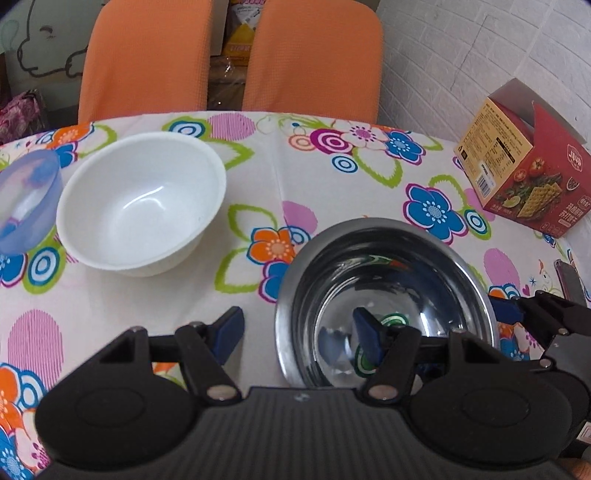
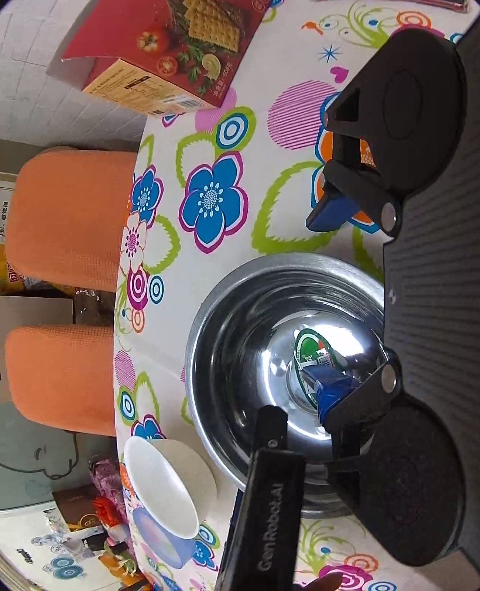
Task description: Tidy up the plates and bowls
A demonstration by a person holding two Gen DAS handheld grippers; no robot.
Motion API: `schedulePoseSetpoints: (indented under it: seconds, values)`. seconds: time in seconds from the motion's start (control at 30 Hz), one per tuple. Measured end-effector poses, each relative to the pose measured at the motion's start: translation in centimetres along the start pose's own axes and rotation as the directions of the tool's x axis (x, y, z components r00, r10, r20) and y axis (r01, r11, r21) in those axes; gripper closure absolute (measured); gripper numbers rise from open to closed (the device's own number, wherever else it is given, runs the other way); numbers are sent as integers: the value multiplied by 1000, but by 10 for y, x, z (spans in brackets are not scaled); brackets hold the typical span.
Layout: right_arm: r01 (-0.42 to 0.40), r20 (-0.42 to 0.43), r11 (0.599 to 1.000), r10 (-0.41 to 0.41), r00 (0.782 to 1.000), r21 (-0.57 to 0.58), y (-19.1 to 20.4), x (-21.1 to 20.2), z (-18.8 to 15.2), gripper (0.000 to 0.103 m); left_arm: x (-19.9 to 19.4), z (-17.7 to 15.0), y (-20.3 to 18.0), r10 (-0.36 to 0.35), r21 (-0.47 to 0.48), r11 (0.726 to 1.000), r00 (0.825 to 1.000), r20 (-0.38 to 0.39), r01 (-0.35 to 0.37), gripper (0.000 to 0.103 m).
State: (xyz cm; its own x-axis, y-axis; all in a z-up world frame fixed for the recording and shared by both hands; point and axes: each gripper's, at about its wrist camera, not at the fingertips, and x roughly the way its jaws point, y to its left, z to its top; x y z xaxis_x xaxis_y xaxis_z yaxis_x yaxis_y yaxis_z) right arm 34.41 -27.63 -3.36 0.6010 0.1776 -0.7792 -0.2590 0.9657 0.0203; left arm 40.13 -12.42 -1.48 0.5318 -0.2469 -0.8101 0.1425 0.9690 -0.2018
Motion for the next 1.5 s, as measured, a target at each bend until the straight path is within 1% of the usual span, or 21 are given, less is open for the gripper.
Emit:
schedulePoseSetpoints:
  seconds: [0.1,0.17,0.2,0.27,0.3,0.33,0.37,0.4,0.43,0.47,0.5,0.6,0.63,0.73,0.83,1.0,1.1,1.2,1.3,1.4,1.5]
  values:
    - [1,36,1000,-1,999,-8,1,-2,-6,35,0,0,1,0,-1,1000,1000,1,0,40]
    - [2,49,1000,-2,999,-10,1,-3,-8,34,0,0,1,9,2,1000,1000,2,-9,45]
    - [-1,44,1000,2,999,-10,1,-3,-7,34,0,0,1,15,6,1000,1000,2,-15,52]
    - [-4,37,1000,4,999,-10,0,-2,-5,34,0,-1,-1,19,17,1000,1000,3,-19,52]
    - [-10,41,1000,11,999,-11,1,-2,-5,34,0,-2,-1,23,24,999,1000,6,-24,55]
    - [-28,57,1000,29,998,-14,2,-2,-7,36,0,-2,-2,34,36,999,999,11,-35,71]
    - [-36,69,999,37,997,-20,3,-3,-9,37,-1,-3,-3,44,52,998,999,18,-45,76]
    - [-27,78,999,30,997,-37,6,-3,-10,41,-1,-4,-3,37,57,998,999,14,-38,84]
    - [-36,86,998,40,996,-46,7,-3,-11,44,-2,-4,-3,32,56,998,999,10,-33,86]
    - [-39,91,998,43,995,-48,8,-4,-11,52,-3,-4,-3,40,54,998,999,9,-40,86]
    - [-42,93,998,47,995,-54,10,-6,-10,63,-4,-5,-2,45,50,998,999,3,-45,87]
    - [-49,87,997,54,995,-57,14,-11,-12,69,-18,-9,6,9,27,1000,1000,-8,-8,90]
    - [-51,95,997,57,994,-64,16,-16,-15,69,-25,-12,8,-3,24,1000,1000,-8,3,92]
    - [-63,130,996,72,989,-69,28,-38,-23,70,-53,-28,10,-14,39,999,1000,1,14,92]
    - [-52,169,992,72,983,-116,51,-66,-38,70,-84,-49,17,-30,62,998,1000,7,30,93]
    - [-99,186,982,129,974,-161,88,-102,-73,70,-124,-97,36,-35,90,995,999,-7,36,95]
    - [-119,185,981,148,972,-156,107,-113,-95,69,-135,-120,45,-39,91,995,999,-15,40,95]
    - [-123,182,982,148,972,-143,118,-122,-113,69,-142,-138,48,-50,98,994,999,-10,51,95]
    - [-103,181,985,128,975,-139,126,-129,-127,69,-146,-152,47,-60,108,992,998,-2,60,95]
    - [-97,167,987,118,979,-130,132,-131,-138,69,-144,-160,47,-46,127,991,999,10,44,95]
    - [-108,144,987,125,982,-115,135,-125,-140,69,-141,-160,51,-38,121,992,999,2,38,95]
